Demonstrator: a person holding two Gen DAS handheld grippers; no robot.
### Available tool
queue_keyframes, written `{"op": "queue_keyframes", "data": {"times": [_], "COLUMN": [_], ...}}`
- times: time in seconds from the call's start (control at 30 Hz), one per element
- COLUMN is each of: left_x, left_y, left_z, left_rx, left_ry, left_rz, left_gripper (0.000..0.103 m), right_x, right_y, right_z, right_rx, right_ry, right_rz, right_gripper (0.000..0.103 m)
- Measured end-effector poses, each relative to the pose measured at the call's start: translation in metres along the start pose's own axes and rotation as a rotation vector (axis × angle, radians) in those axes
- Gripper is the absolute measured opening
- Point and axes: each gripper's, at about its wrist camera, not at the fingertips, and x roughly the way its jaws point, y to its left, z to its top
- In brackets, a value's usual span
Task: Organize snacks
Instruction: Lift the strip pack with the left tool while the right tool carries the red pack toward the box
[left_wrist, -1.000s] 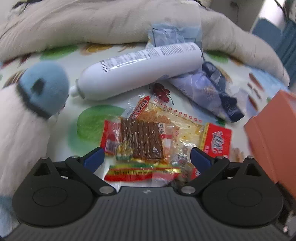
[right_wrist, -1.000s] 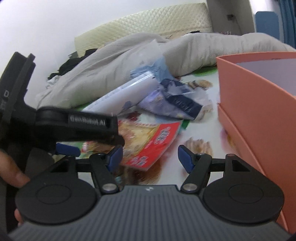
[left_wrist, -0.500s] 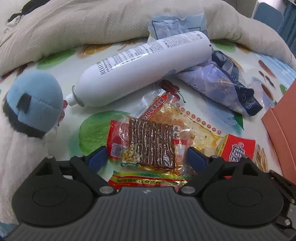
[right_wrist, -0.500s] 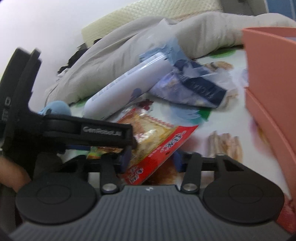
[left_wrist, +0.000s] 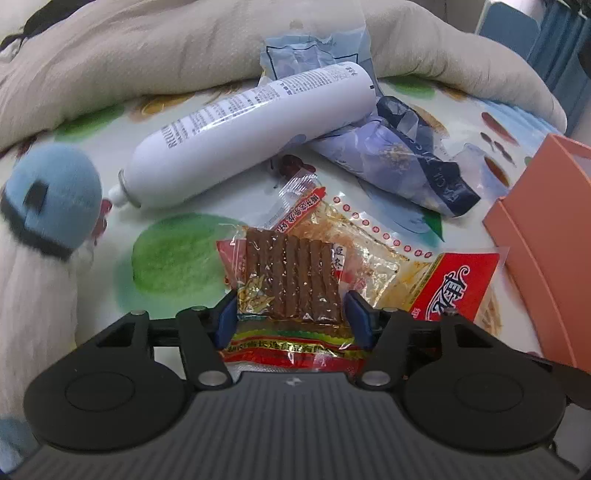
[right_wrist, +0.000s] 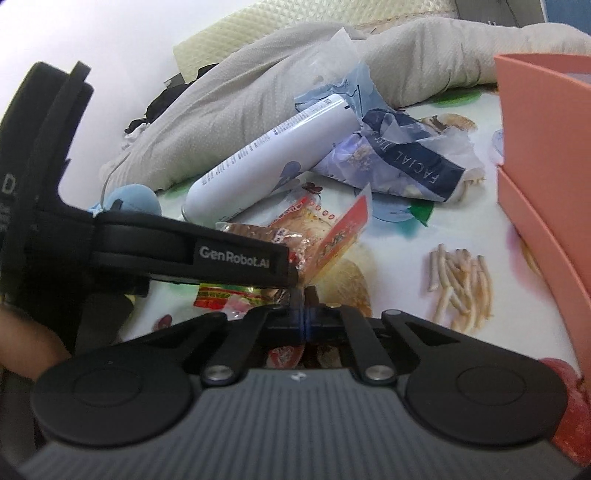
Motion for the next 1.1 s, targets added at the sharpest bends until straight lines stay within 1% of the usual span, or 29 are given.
{"op": "queue_keyframes", "data": {"times": [0.1,0.23,0.37,0.47,0.67,0.87,1.0,1.1], "left_x": [-0.009,-0.026,-0.056,-0.077,-0.11,-0.141,-0.161,-0.18], "left_y": [0.003,-0.003,-0.012,-0.014,-0.016,-0.019,-0.022,-0.024], "left_z": [-0.008,-0.024,-0.04,-0.05,-0.079,-0.109,-0.124,-0.136], "left_rx": [-0.06,-0.101,-0.126,-0.125,-0.156,-0.178,-0.187,-0.224], "left_ry": [-0.008,-0.027,-0.06,-0.081,-0.094,-0.108,-0.121,-0.135], "left_rz": [-0.027,-0.048,-0.063,-0.06,-0.07,-0.048,-0.036,-0.019], "left_gripper": [0.065,0.065,0.065,0.065,0.065,0.065,0.065,0.065], "right_x": [-0.012,-0.032,-0.059,-0.081,-0.118,-0.146,-0.163,-0.179], "right_y": [0.0,0.0,0.005,0.009,0.013,0.016,0.019,0.018], "right_z": [-0.001,-0.002,-0.003,-0.007,-0.012,-0.023,-0.03,-0.033], "right_rx": [-0.025,-0.055,-0.092,-0.116,-0.139,-0.162,-0.178,-0.172], "right_ry": [-0.013,-0.006,-0.005,-0.018,-0.016,-0.013,0.009,0.02], "right_rz": [-0.008,-0.021,-0.017,-0.01,-0.002,0.01,0.027,0.032], "right_gripper": [0.003,0.003,0.003,0.003,0.003,0.003,0.003,0.003]}}
